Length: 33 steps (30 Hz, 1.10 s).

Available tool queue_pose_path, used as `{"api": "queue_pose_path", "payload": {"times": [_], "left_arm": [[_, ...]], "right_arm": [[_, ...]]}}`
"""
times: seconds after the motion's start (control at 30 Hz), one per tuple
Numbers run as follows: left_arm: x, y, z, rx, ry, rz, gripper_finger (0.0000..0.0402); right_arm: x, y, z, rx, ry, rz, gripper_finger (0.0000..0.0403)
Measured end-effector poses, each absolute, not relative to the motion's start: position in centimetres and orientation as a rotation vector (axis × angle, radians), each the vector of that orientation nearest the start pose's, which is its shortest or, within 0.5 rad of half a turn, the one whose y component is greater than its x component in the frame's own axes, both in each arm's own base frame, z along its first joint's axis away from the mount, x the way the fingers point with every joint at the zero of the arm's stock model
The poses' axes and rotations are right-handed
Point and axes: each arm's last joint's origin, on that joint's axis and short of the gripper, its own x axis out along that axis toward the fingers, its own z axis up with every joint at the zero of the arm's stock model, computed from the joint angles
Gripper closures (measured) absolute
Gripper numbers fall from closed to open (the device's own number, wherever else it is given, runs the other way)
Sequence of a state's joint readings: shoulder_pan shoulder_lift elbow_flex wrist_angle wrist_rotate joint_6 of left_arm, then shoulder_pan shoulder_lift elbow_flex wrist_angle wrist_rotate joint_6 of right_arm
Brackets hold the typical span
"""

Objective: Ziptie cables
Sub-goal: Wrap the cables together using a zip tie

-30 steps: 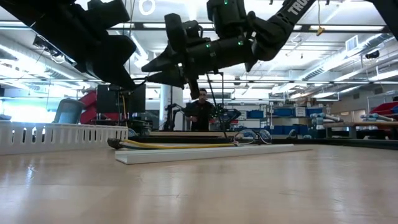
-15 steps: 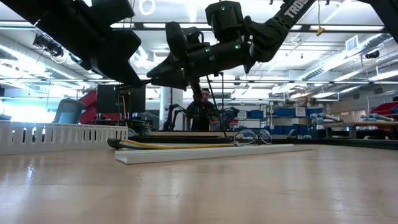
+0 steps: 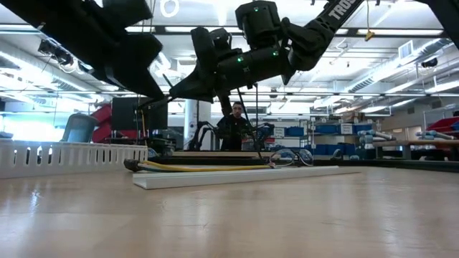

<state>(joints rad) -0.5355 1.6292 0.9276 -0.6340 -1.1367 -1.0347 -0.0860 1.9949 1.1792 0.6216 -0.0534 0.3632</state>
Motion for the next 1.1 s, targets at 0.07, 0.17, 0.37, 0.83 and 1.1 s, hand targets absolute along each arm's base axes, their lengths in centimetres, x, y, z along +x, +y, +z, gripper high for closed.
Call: {"api": "queue_pose_path", "payload": {"times": [0.07, 0.17, 0.37, 0.83, 1.1], "left_arm": [[24.8, -12.3, 17.9, 0.05, 0.498, 0.85, 0.0332], [23.4, -12.8, 18.5, 0.054, 0.46, 0.858, 0.032], [20.7, -13.6, 19.4, 0.019, 0.328, 0.856, 0.031], [16.1, -10.6, 14.8, -0.241, 0.148, 0.888, 0.0335], [16.3, -11.2, 16.4, -0.198, 0.266, 0.732, 0.0353]], "right_arm": [[43.3, -3.6, 18.8, 0.372, 0.192, -0.068, 0.0403], [43.3, -3.6, 18.6, 0.353, 0.21, -0.065, 0.0403], [43.3, -3.8, 18.5, 0.343, 0.222, -0.025, 0.0403], [43.0, -5.0, 19.0, 0.266, 0.203, 0.218, 0.0403], [42.4, -8.1, 19.1, 0.255, 0.194, 0.235, 0.0403]]}}
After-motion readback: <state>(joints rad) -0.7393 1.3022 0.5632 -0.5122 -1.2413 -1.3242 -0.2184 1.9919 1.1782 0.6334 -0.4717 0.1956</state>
